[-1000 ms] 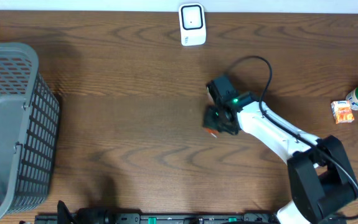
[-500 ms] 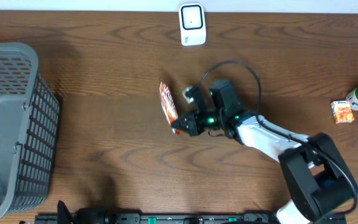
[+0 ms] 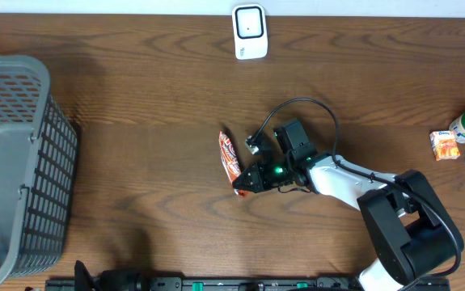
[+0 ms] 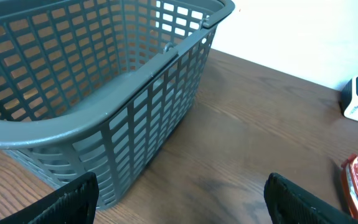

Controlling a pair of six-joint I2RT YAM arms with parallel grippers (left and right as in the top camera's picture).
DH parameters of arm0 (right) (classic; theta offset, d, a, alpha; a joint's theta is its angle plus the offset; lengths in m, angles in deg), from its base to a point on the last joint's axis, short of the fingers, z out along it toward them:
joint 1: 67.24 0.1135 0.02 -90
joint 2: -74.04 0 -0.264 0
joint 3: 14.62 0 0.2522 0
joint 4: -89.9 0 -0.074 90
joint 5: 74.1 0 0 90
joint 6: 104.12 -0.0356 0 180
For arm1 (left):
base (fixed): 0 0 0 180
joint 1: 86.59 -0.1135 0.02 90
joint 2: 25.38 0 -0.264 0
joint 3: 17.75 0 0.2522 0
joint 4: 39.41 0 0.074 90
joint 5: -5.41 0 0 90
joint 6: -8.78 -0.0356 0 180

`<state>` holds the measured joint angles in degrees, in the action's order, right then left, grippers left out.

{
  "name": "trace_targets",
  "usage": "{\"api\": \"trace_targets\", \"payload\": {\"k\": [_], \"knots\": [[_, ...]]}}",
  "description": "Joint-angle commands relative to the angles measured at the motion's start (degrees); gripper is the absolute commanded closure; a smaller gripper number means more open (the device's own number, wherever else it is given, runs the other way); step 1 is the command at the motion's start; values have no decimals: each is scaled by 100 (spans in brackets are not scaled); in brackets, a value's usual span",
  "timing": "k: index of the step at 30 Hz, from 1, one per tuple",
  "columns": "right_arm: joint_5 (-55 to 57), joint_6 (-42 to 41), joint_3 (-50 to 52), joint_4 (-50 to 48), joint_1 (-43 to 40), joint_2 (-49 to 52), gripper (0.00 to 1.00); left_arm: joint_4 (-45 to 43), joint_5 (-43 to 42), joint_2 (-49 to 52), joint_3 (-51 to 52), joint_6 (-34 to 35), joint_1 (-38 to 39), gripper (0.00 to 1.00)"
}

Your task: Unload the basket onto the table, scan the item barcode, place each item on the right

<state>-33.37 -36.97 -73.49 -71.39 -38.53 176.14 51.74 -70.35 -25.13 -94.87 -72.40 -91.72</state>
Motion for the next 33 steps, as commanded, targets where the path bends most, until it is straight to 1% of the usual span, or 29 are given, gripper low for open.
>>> {"api": "trace_targets", "payload": {"k": [1, 2, 3, 4, 5, 8, 11, 12, 14, 16, 18, 20, 21, 22, 23, 24, 25, 29, 33], "knots": [[15, -52, 175, 11, -66, 31, 99, -7, -11, -7, 2, 7, 17, 15], [39, -55, 214, 26, -66, 31, 95, -7, -11, -7, 2, 7, 17, 15], [122, -96, 251, 74, -66, 31, 74, -7, -11, -7, 2, 7, 17, 15], [221, -153, 273, 122, -66, 31, 61, -7, -11, -7, 2, 7, 17, 15], [382, -236, 286, 201, -66, 31, 54, -7, -11, -7, 2, 7, 17, 15], [1047, -505, 286, 472, -66, 28, 53, -7, -11, -7, 2, 7, 17, 14], [1469, -791, 284, 605, -66, 24, 48, -7, -11, -7, 2, 7, 17, 15], [1510, -796, 280, 603, -70, 4, 46, -7, -11, -7, 2, 7, 17, 14], [1709, -796, 245, 660, -122, -70, 32, -7, -11, -7, 2, 7, 17, 15], [2076, -798, 131, 970, -223, -214, 28, -7, -11, -7, 2, 7, 17, 14], [2514, -798, -33, 1410, -334, -411, 29, -7, -11, -7, 2, 7, 17, 15], [3012, -791, -286, 1941, -439, -702, 37, -7, -11, -7, 2, 7, 17, 15], [3187, -717, -433, 2140, -468, -870, 49, -7, -11, -7, 2, 7, 17, 15], [3185, -584, -549, 2199, -472, -1003, 57, -7, -11, -7, 2, 7, 17, 15], [3169, -466, -680, 2210, -468, -1163, 71, -7, -11, -7, 2, 7, 17, 15], [3165, -476, -776, 2203, -442, -1270, 93, -7, -11, -7, 2, 7, 17, 15], [3165, -479, -883, 2144, -404, -1368, 99, -7, -11, -7, 2, 7, 17, 14], [3062, -754, -1043, 1690, -210, -1421, 99, -7, -11, -7, 2, 7, 17, 14], [2929, -802, -1043, 1272, 125, -1145, 99, -7, -11, -7, 2, 7, 17, 15]]}}
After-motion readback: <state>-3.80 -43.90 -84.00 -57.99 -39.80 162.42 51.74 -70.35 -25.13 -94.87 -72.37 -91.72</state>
